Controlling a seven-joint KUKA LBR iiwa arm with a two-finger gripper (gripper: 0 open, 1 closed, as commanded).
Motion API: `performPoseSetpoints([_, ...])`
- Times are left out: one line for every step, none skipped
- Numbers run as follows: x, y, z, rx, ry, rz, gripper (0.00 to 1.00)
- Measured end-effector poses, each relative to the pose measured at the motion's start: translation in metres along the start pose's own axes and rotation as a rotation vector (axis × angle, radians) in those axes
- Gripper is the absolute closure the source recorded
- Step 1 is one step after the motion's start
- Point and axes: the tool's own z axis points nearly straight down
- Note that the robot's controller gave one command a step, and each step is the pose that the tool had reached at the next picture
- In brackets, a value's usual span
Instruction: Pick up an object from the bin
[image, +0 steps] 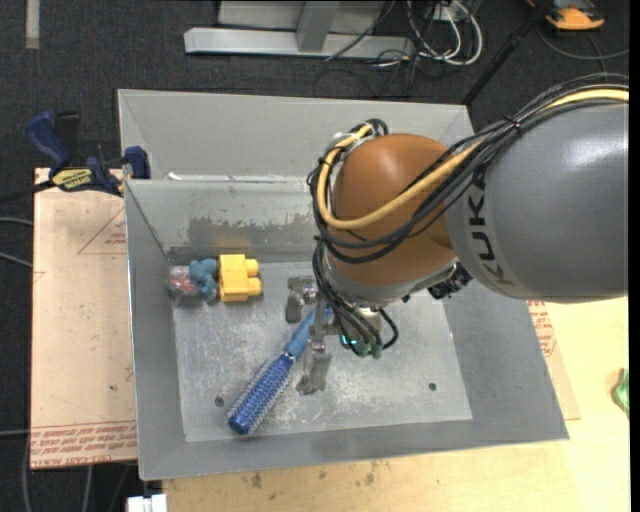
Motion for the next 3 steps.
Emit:
performPoseSetpoints([-0.015, 0.017, 0.146, 0.001, -0.001, -0.203, 0.00])
performPoseSetpoints([-0.016, 0.017, 0.143, 0.000, -0.006, -0.201, 1.00])
performPoseSetpoints([0.023, 0.007, 0.033, -0.001, -0.013, -0.216, 1.00])
